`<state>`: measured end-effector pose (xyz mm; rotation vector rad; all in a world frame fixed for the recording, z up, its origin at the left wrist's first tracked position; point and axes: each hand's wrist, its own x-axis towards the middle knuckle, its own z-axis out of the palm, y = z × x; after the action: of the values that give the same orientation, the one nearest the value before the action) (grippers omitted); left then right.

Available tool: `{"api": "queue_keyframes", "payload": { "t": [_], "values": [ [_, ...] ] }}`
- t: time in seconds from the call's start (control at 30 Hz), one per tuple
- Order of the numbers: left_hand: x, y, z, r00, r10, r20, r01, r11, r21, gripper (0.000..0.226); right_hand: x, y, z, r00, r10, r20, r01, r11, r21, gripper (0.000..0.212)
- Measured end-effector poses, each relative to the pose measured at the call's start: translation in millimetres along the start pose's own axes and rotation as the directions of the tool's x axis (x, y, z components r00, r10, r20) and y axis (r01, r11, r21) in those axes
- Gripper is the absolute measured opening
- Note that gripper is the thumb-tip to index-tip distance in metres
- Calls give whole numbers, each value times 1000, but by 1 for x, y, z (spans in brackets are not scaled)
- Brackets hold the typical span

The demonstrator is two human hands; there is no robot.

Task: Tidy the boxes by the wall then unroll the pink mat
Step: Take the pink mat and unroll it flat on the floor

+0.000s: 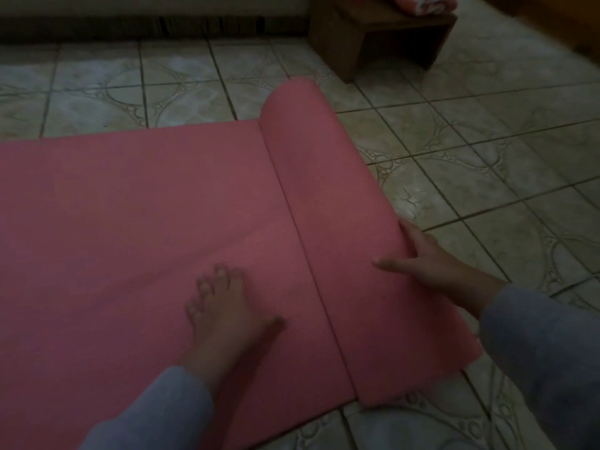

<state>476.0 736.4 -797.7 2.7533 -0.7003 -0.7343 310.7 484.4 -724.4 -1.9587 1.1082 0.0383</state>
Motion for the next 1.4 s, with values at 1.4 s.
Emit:
{"api": "queue_keyframes", "payload": {
  "t": [1.4],
  "values": [
    [-4, 73, 30, 964, 253, 86, -262, 959, 108, 117, 13, 17, 4, 955, -178, -239, 21, 839, -544, 137]
  ]
}}
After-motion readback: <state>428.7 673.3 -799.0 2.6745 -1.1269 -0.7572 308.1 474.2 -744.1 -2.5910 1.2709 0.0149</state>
